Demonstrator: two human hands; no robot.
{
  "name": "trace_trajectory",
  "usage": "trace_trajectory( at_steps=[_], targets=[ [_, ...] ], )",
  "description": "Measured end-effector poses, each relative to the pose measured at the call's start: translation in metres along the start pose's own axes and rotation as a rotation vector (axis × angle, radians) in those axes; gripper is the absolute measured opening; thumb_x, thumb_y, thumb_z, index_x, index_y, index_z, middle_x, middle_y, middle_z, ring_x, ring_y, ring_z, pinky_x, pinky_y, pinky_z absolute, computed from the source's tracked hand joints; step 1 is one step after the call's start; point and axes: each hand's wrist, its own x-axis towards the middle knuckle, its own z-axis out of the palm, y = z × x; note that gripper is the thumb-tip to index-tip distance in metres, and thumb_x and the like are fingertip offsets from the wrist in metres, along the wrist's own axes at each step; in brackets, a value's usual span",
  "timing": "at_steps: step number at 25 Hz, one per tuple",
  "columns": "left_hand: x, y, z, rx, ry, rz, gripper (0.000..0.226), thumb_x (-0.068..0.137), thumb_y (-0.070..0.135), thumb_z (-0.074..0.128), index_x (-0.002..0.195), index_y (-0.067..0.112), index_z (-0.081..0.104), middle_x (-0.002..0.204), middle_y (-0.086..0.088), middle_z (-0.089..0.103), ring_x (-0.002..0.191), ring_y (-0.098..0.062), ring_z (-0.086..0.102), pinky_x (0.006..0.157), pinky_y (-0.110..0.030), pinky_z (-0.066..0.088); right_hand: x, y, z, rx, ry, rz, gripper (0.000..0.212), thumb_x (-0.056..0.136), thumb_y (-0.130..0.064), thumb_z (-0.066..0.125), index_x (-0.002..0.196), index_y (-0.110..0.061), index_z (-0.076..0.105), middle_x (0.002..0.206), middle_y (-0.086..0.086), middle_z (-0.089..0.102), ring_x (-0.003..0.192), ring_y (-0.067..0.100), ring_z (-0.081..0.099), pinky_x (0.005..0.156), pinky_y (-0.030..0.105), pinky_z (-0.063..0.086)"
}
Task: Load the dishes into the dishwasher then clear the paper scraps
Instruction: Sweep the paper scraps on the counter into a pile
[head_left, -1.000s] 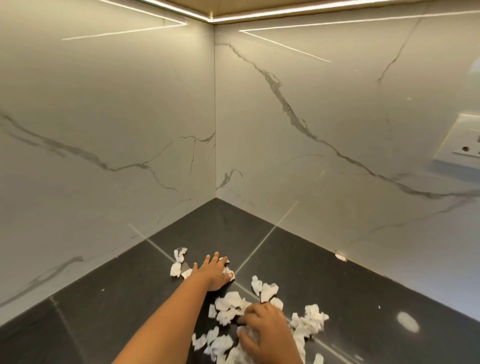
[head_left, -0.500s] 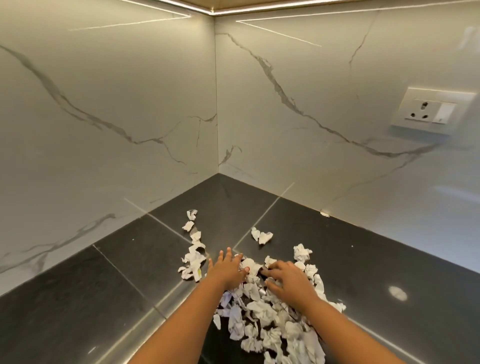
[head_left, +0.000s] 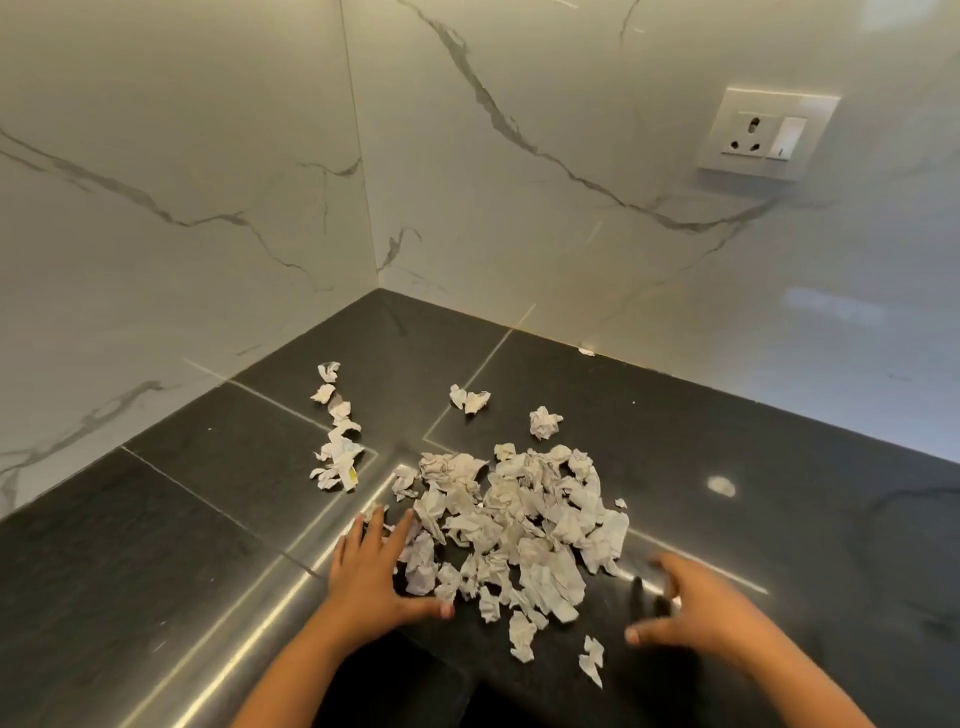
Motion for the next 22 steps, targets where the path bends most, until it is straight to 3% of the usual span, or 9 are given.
trace_trajectory(
  at_steps=[2,4,7,11,14,17,20,22],
  targets=[
    [-0.011,0.012,0.013,0.090,-0.034,0.035,0.135,0.031,0.100,0.034,0.134,0.040,-0.028,0.145,0.002,-0.036,0.133,-0.017,-0.034,0.111,-0.044,-0.018,-0.020,-0.009,0.019,0.112,-0.144,0.024,0.091,0.058,-0.029,0.087,0.133,-0.024,0.035,0.112,-0.003,0.049,0.090,0.014,0.061,0.063,0.021,0.055],
    [-0.009,0.033,0.026,0.133,-0.016,0.037,0.125,0.052,0.088,0.050,0.138,0.039,-0.027,0.143,0.001,-0.038,0.133,-0.018,-0.034,0.110,-0.043,-0.020,-0.018,-0.026,0.041,0.196,-0.105,-0.002,0.076,0.063,-0.013,0.084,0.125,-0.023,0.039,0.099,0.000,0.049,0.074,0.013,0.061,0.054,0.020,0.054],
    [0.003,0.062,0.038,0.126,0.030,0.067,0.107,0.074,0.072,0.053,0.146,0.035,-0.017,0.152,-0.001,-0.030,0.140,-0.023,-0.027,0.114,-0.046,-0.016,0.006,-0.049,0.059,0.398,0.074,-0.093,0.067,0.066,-0.004,0.079,0.119,-0.022,0.042,0.090,0.003,0.053,0.068,0.013,0.061,0.057,0.025,0.057],
    [0.007,0.061,0.031,-0.105,0.072,0.166,0.104,0.073,0.071,0.056,0.141,0.042,-0.017,0.153,0.006,-0.026,0.141,-0.016,-0.026,0.116,-0.043,-0.008,0.023,-0.057,0.046,0.572,0.250,-0.203,0.071,0.067,-0.004,0.080,0.120,-0.031,0.041,0.098,-0.004,0.054,0.072,0.011,0.060,0.060,0.015,0.049],
    [0.009,0.030,0.019,-0.294,0.257,0.100,0.111,0.055,0.093,0.038,0.145,0.042,-0.004,0.153,0.013,-0.017,0.143,-0.013,-0.016,0.118,-0.047,0.003,0.032,-0.028,0.033,0.534,0.415,-0.150,0.065,0.065,-0.006,0.081,0.119,-0.025,0.051,0.106,-0.001,0.056,0.078,0.017,0.062,0.067,0.023,0.051],
    [0.021,-0.011,0.003,-0.345,0.402,-0.112,0.112,0.061,0.082,0.055,0.149,0.030,0.009,0.159,0.002,-0.001,0.146,-0.021,-0.005,0.118,-0.046,0.009,0.044,-0.002,0.028,0.375,0.531,0.005,0.065,0.064,-0.014,0.083,0.123,-0.015,0.056,0.113,0.007,0.054,0.105,0.027,0.056,0.090,0.039,0.047],
    [0.042,-0.023,-0.014,-0.233,0.406,-0.250,0.110,0.068,0.073,0.059,0.151,0.021,0.007,0.159,-0.003,0.002,0.146,-0.025,0.000,0.117,-0.044,0.010,0.051,-0.020,0.028,0.196,0.363,-0.043,0.087,0.069,-0.035,0.079,0.143,-0.023,0.034,0.141,0.005,0.041,0.132,0.027,0.034,0.108,0.041,0.032],
    [0.057,-0.010,-0.016,-0.225,0.349,-0.179,0.111,0.068,0.072,0.060,0.151,0.021,0.007,0.159,-0.001,0.004,0.146,-0.022,0.004,0.118,-0.043,0.012,0.056,-0.044,0.033,0.227,0.229,-0.173,0.091,0.072,-0.037,0.077,0.146,-0.027,0.025,0.149,0.000,0.031,0.137,0.021,0.027,0.111,0.039,0.027]
  ],
)
